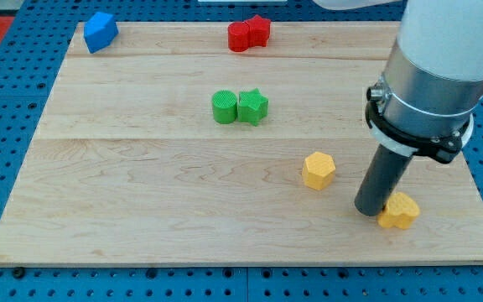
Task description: Slide the yellow hexagon towards the yellow heart
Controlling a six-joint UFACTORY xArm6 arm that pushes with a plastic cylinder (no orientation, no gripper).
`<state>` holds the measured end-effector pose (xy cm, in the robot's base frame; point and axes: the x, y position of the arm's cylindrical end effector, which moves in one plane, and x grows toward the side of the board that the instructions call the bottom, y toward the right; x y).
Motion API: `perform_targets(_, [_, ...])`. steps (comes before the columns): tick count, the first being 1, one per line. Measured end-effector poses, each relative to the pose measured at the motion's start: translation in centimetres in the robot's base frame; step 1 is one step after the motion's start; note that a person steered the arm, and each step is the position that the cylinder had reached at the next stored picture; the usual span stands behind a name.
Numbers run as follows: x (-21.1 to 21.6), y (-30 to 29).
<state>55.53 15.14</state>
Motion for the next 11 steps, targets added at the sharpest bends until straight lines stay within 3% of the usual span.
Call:
perform_targets(2, [0.1, 2.7])
perform_targets(3, [-2.2, 1.8])
perform_targets(4, [-7.1, -1.3])
perform_targets(5, [-8.9, -6.1])
perform_targets(6, [-8.7, -10.4])
perform_targets(8, [-6.2, -2.3])
perform_targets(9, [-4.7, -1.0])
perform_targets(11, [-2.9, -4.1])
